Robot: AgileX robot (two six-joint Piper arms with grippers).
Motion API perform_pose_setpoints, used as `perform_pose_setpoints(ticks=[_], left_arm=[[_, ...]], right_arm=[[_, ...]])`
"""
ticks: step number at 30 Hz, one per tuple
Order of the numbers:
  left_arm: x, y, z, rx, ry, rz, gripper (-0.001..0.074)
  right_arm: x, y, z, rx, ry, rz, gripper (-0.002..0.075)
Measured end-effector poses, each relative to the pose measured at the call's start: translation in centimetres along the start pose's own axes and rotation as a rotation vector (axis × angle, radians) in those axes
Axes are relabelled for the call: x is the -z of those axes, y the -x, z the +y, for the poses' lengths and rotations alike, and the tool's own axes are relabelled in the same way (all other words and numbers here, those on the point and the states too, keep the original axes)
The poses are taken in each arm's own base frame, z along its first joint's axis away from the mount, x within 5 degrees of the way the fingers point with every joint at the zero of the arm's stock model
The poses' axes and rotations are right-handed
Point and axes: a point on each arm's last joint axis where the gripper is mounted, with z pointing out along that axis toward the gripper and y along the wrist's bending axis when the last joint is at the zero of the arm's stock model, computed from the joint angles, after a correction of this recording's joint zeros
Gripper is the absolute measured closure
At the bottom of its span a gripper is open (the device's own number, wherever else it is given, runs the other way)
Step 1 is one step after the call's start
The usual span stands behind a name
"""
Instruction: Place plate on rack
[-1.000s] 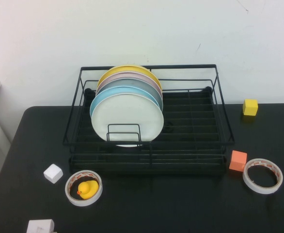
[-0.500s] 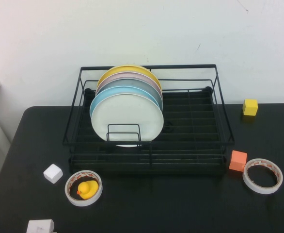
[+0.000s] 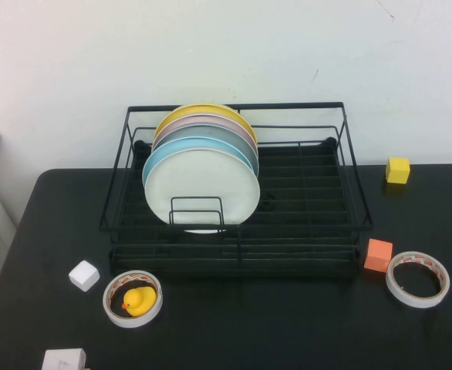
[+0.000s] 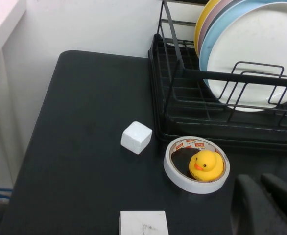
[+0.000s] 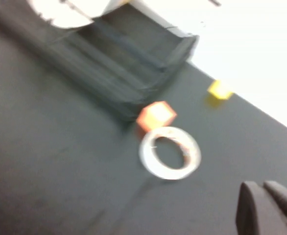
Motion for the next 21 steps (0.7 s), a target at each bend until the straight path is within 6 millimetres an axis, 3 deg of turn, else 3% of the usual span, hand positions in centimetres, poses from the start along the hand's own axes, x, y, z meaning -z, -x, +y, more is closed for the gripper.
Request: perform_pose_setpoints(ticks=[10, 21], left_arm=[[0.0, 0.0, 0.0, 0.000, 0.000, 0.000, 0.0735], [0.0, 0.0, 0.0, 0.000, 0.000, 0.000, 0.0735]], right_arm=[[2.2, -0.9, -0.7, -0.140, -0.323, -0.013, 0.0728], [2.5, -1.1, -0.8, -0.191, -0.442, 0.020, 0.0728]])
